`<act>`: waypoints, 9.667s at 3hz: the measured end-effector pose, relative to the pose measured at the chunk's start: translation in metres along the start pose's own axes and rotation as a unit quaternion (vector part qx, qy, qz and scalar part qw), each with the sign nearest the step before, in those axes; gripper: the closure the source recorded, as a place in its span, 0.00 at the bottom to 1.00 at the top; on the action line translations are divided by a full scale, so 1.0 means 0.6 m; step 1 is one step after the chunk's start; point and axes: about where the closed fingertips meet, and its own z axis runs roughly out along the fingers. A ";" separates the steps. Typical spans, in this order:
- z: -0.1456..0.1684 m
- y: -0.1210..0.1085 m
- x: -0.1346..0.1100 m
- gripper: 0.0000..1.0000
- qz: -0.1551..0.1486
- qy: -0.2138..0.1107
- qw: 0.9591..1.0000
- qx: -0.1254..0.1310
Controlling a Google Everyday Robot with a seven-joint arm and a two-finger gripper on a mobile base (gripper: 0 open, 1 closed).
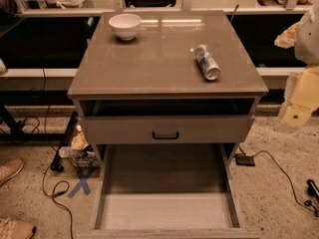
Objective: Place redbull can into middle drawer
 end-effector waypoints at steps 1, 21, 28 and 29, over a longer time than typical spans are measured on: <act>0.000 0.000 0.000 0.00 0.000 0.000 1.000 0.000; 0.243 -0.195 -0.211 1.00 0.213 -0.211 0.933 -0.200; 0.376 -0.007 -0.087 1.00 0.021 -0.252 0.935 -0.249; 0.423 0.022 -0.075 1.00 0.027 -0.252 0.934 -0.251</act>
Offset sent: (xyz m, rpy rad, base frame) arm 0.0923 0.0027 -0.0150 0.2067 -0.0743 -0.3075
